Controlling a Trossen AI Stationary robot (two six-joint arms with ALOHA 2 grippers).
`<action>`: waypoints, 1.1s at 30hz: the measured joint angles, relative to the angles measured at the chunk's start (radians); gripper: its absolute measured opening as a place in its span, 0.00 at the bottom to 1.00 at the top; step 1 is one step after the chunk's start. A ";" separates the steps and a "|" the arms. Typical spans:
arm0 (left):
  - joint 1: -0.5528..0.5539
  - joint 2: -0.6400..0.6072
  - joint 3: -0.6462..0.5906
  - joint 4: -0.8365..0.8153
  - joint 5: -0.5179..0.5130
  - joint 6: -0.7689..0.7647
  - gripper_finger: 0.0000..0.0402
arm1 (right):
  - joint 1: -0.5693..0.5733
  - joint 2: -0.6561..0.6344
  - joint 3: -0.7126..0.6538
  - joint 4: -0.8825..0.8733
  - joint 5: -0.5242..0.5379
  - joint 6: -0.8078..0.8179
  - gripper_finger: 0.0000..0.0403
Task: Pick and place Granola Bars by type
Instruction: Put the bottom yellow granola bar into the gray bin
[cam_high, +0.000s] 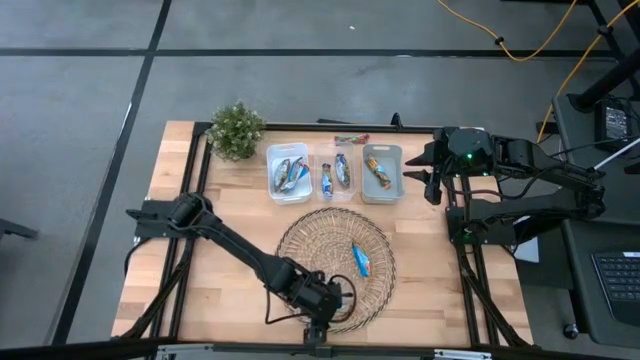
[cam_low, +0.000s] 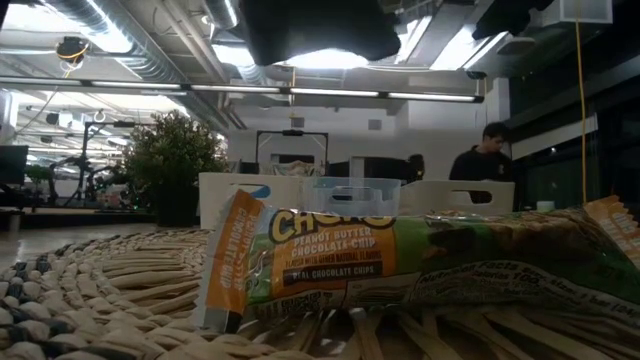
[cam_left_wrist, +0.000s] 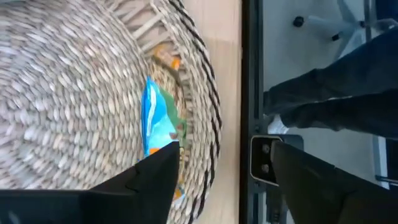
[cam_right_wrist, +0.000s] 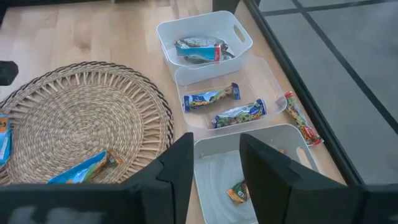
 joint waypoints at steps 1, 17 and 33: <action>0.003 0.005 0.001 0.001 -0.002 0.001 0.62 | 0.000 0.000 0.000 0.000 0.000 0.000 0.33; 0.019 0.106 -0.001 -0.002 -0.082 0.008 0.66 | 0.000 0.000 0.000 -0.003 0.000 -0.013 0.33; 0.030 0.161 0.003 -0.016 -0.043 -0.017 0.66 | 0.000 0.000 0.000 -0.001 0.000 -0.057 0.33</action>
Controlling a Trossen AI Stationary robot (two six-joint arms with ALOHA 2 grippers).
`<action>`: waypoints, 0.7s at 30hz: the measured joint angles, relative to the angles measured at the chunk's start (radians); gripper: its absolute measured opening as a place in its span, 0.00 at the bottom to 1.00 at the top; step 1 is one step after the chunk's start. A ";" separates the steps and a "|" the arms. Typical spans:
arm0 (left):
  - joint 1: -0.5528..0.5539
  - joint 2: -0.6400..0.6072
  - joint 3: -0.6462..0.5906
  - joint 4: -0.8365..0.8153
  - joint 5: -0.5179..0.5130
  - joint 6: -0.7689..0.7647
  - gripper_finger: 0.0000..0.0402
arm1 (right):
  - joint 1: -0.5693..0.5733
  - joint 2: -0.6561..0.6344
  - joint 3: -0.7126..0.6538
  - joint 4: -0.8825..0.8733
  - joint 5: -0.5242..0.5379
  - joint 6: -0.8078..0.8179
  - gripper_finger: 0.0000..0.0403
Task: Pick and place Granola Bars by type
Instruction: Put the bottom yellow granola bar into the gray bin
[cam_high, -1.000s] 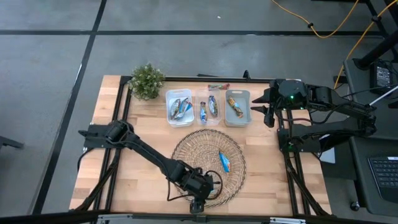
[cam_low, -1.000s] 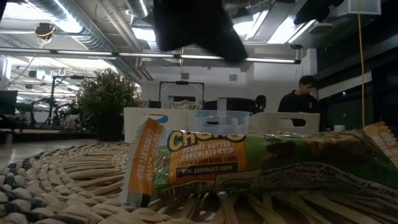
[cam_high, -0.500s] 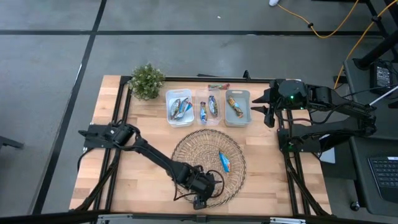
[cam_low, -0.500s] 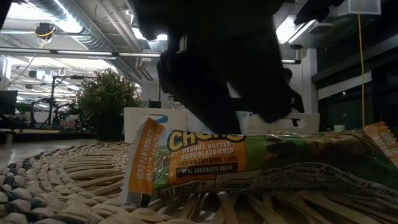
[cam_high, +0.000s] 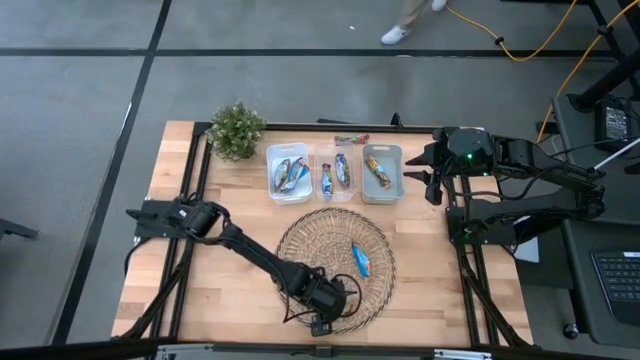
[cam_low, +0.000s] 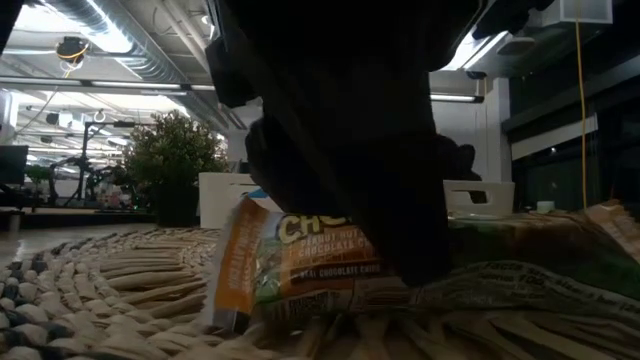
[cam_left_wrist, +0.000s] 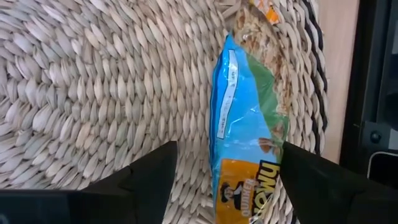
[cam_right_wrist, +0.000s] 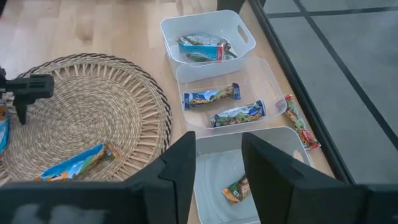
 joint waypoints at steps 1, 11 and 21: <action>0.000 0.000 0.000 0.000 -0.004 -0.004 0.65 | 0.000 0.000 0.000 0.000 0.000 0.001 0.33; 0.002 0.003 -0.001 -0.005 -0.006 -0.065 0.40 | 0.000 0.000 0.000 0.000 0.000 0.001 0.33; 0.002 -0.004 0.014 -0.047 0.070 -0.093 0.07 | 0.000 0.000 0.000 0.001 0.000 0.001 0.33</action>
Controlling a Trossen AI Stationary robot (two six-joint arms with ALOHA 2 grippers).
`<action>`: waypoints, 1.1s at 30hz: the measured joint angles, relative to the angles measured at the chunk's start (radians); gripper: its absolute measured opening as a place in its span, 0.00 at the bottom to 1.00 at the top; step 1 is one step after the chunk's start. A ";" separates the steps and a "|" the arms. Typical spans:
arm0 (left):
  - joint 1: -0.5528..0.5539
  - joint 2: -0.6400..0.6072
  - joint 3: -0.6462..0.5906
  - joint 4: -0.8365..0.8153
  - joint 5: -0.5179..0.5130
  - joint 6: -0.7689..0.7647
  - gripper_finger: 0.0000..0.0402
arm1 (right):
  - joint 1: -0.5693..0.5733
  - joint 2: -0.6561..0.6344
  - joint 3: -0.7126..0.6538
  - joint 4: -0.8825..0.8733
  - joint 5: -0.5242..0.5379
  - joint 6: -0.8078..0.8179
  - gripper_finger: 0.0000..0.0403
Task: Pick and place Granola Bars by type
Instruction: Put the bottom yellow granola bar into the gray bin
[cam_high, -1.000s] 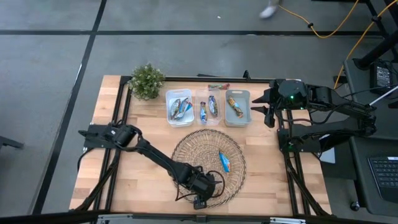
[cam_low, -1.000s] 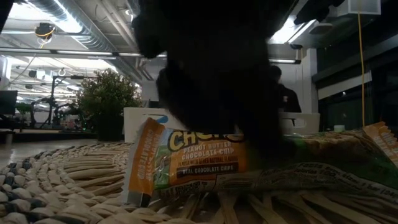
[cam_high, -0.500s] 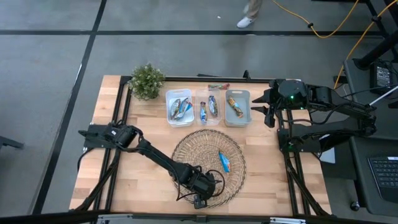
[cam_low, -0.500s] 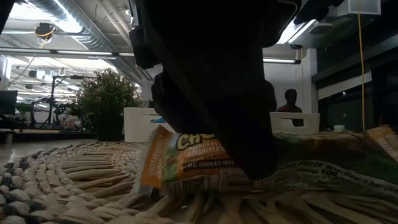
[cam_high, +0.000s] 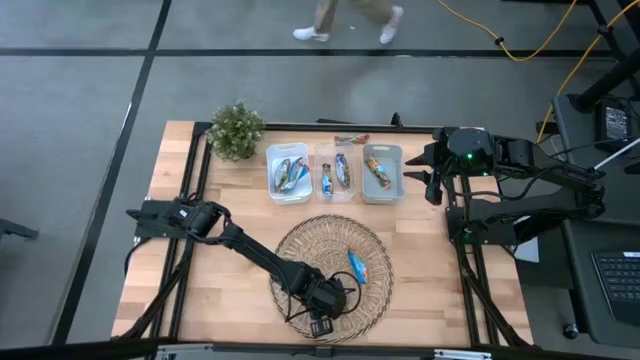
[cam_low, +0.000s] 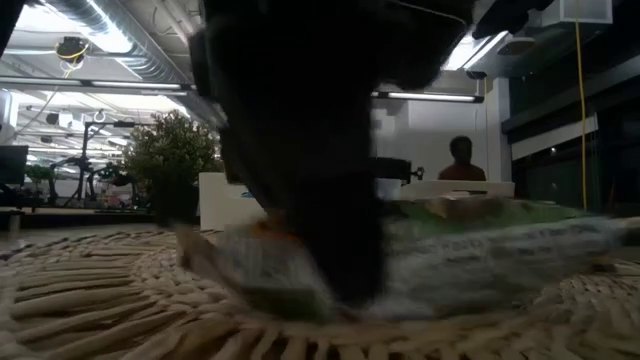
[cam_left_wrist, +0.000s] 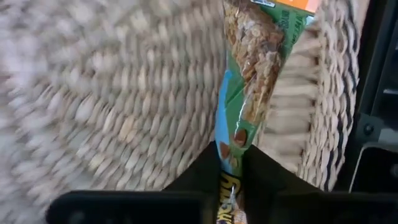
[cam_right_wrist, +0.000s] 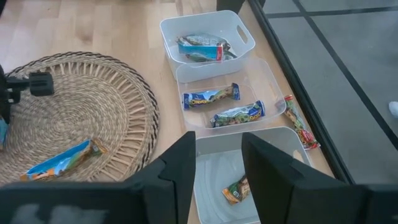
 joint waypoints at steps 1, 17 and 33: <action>0.001 -0.004 0.015 -0.035 0.000 0.003 0.05 | 0.000 0.000 0.000 0.000 0.000 0.000 0.33; 0.091 -0.133 0.609 -0.658 -0.350 0.184 0.04 | 0.000 0.002 0.000 0.014 0.000 0.011 0.33; 0.137 -0.480 0.580 -0.498 -0.816 0.371 0.07 | 0.000 0.026 0.000 0.122 -0.001 -0.017 0.33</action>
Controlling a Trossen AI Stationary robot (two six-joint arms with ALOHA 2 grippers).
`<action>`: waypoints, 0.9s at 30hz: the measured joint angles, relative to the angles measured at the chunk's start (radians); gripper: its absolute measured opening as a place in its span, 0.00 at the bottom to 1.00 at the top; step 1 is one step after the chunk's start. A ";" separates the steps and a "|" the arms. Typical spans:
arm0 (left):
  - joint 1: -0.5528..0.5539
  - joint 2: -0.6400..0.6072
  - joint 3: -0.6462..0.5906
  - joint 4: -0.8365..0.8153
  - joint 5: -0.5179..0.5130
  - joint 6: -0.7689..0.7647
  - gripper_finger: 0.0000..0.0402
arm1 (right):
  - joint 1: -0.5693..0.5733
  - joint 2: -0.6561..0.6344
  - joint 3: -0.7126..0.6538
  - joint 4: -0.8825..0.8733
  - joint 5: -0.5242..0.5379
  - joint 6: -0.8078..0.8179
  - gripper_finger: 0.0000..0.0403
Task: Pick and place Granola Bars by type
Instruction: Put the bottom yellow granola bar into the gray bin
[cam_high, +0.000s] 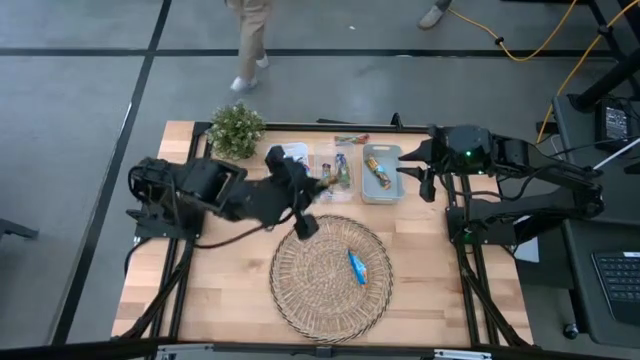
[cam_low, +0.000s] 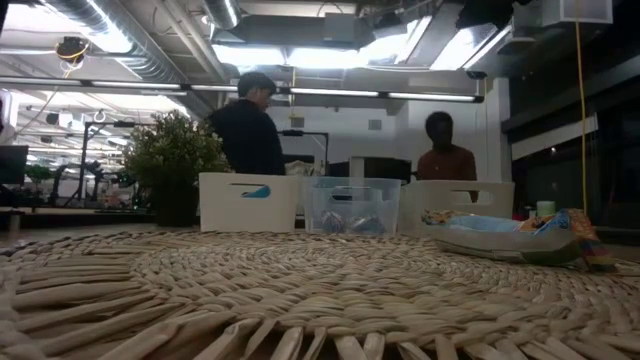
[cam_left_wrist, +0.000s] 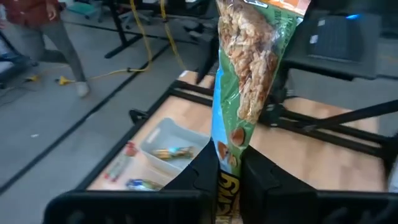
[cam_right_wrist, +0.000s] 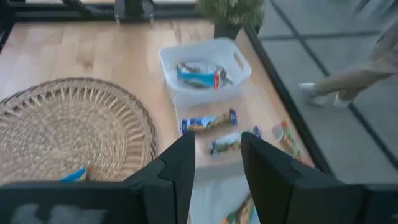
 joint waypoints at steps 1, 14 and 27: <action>0.017 0.001 0.000 0.000 0.002 0.011 0.07 | 0.000 0.004 0.000 0.022 0.000 -0.014 0.33; 0.344 0.072 -0.001 0.172 0.406 0.359 0.07 | 0.000 0.088 0.000 0.519 -0.165 -0.093 0.35; 0.423 0.086 0.000 0.294 0.588 0.504 0.07 | 0.000 0.137 0.000 0.778 -0.176 -0.060 0.66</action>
